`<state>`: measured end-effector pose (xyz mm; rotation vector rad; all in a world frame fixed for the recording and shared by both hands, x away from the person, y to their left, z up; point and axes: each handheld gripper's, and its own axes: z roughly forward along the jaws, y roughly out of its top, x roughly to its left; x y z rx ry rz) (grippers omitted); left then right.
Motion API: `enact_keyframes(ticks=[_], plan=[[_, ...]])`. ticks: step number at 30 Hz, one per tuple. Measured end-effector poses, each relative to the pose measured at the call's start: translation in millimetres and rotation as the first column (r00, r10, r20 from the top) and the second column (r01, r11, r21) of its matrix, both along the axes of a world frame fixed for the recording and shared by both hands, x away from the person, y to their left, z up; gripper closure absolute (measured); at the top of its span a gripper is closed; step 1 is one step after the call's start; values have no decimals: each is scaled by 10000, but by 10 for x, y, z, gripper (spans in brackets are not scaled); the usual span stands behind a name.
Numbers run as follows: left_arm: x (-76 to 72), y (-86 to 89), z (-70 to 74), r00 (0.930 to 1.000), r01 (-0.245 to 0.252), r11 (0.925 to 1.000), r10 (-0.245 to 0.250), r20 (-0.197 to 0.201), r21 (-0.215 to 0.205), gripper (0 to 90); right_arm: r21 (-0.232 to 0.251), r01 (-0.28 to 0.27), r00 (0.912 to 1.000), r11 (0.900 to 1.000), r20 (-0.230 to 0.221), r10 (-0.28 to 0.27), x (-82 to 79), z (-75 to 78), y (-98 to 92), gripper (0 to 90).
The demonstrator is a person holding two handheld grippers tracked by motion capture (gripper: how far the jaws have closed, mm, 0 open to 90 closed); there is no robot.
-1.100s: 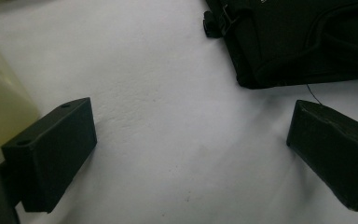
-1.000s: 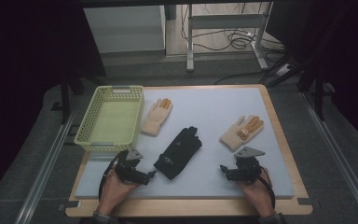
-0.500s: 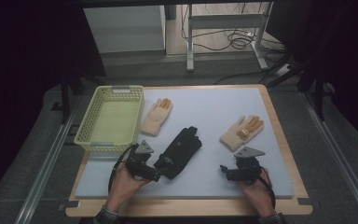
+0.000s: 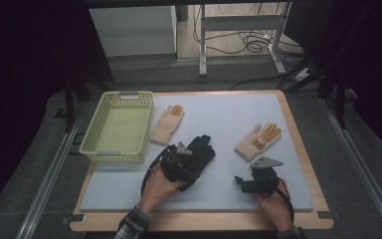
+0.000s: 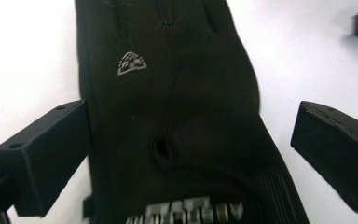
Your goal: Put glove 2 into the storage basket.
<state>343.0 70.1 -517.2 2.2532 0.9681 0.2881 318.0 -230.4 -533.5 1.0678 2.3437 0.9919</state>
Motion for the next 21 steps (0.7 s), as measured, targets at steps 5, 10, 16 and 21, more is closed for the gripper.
enact_keyframes(ticks=[5, 10, 16, 21], plan=[[89, -109, -79, 9993, -366, 9972, 357, 147, 652, 0, 15, 1, 10000, 10000, -12, -1, 0, 0, 0, 202], [186, -67, -160, 9980, -611, 9962, 620, -125, 621, 0, 12, 0, 10000, 10000, -13, 0, 0, 0, 1, 201], [178, -88, -185, 9979, -423, 9984, 440, -472, 375, 0, 18, 12, 10000, 10000, -35, -12, 1, 0, 2, 201], [131, -132, -169, 9988, -331, 9976, 353, -349, 609, 43, 12, 10, 10000, 10000, -35, -10, 0, 0, 2, 201]])
